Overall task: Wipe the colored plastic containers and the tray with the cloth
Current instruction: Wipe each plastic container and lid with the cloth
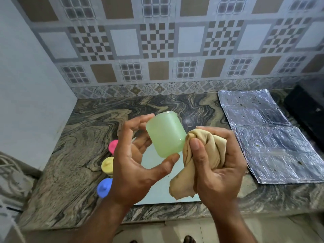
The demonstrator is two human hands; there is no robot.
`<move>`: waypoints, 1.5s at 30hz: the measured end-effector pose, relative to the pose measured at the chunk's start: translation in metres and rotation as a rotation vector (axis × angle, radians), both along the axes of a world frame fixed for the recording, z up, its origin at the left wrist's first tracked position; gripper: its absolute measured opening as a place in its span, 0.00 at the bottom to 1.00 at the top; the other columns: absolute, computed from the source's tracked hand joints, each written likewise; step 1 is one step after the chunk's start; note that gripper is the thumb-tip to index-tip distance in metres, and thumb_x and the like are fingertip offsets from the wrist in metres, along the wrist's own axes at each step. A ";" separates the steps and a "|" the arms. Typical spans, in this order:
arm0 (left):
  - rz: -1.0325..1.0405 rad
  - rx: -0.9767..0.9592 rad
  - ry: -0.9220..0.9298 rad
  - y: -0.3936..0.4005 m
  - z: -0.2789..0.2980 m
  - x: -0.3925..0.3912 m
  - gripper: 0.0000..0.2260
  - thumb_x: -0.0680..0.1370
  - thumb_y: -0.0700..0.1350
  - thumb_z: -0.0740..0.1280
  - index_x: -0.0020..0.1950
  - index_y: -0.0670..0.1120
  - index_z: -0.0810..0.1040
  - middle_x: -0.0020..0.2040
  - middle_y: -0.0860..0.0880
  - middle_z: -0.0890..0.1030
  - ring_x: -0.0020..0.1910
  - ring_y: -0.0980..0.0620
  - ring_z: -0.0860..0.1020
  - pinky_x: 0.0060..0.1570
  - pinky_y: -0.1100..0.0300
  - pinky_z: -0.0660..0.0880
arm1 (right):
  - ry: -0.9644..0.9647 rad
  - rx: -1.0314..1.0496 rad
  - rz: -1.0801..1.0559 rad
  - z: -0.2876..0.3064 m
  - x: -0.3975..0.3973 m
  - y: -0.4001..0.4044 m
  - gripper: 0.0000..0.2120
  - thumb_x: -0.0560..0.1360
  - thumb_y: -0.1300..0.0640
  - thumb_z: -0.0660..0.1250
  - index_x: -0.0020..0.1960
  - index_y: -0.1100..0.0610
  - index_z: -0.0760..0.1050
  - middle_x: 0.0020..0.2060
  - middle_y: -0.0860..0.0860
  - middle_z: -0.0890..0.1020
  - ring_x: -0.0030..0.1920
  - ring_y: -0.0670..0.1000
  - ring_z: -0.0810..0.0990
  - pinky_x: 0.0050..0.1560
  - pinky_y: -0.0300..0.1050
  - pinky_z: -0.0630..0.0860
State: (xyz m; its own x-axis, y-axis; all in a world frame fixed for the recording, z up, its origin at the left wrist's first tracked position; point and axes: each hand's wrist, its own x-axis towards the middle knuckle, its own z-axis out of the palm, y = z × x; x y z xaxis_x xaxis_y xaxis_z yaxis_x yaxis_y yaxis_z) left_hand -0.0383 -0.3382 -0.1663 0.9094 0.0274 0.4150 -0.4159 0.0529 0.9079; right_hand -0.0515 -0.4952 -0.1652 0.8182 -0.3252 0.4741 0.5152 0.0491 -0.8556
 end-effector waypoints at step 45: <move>0.167 0.322 -0.146 0.015 0.002 -0.002 0.33 0.63 0.49 0.87 0.65 0.53 0.80 0.58 0.47 0.83 0.57 0.38 0.82 0.56 0.35 0.78 | 0.078 -0.263 -0.031 0.022 0.018 -0.009 0.08 0.79 0.51 0.78 0.51 0.54 0.82 0.44 0.50 0.86 0.43 0.52 0.86 0.44 0.52 0.82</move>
State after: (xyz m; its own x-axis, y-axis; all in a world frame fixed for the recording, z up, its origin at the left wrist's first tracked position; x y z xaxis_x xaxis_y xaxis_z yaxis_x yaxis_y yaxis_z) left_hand -0.0408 -0.3236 -0.1645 0.8342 0.0178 0.5512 -0.5206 -0.3044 0.7977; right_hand -0.0339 -0.5037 -0.1427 0.8469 -0.2247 0.4820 0.4455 -0.1954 -0.8737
